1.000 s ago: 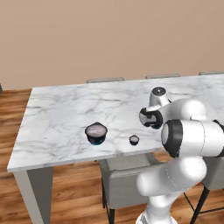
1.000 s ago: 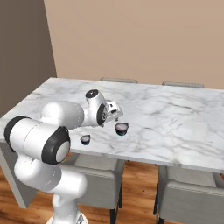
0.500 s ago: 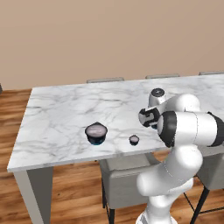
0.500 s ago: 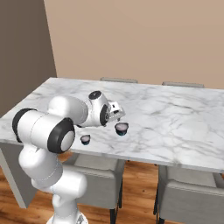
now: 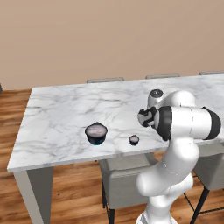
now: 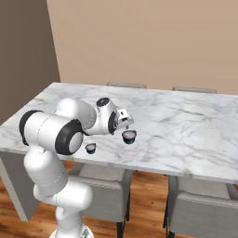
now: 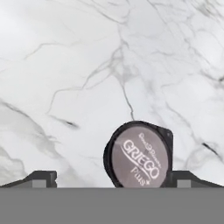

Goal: Stack the yogurt containers by placing the smaller containers on top of the larger containers.

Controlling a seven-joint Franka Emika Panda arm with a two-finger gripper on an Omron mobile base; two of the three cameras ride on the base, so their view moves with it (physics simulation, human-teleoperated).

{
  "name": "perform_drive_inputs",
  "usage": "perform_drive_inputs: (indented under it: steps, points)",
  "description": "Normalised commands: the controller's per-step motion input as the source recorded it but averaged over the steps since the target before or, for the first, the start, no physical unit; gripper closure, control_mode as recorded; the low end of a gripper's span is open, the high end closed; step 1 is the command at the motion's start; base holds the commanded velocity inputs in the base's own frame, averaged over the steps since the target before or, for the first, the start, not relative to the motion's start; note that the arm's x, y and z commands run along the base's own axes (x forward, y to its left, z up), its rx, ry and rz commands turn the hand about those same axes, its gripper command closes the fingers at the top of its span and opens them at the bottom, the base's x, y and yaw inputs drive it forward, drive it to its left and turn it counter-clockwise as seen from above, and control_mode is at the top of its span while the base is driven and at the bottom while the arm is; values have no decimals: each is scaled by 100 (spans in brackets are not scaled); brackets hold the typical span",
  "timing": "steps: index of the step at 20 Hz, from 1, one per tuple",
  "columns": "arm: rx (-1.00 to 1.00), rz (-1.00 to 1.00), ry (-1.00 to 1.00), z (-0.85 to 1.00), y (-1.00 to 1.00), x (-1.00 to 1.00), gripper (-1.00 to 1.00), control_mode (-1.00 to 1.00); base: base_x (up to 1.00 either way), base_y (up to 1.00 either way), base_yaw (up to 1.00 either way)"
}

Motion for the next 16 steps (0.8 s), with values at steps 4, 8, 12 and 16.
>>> perform_drive_inputs:
  steps: [4,8,12,16]
  points:
    - [0,0,0,-10,-12,10,-100,-100,0,0,0]
    - [0,0,0,-12,-14,2,-100,-100,0,0,0]
    - [0,0,0,-13,-13,0,-100,-100,0,0,0]
    - [0,0,0,-17,-7,0,-100,-100,0,0,0]
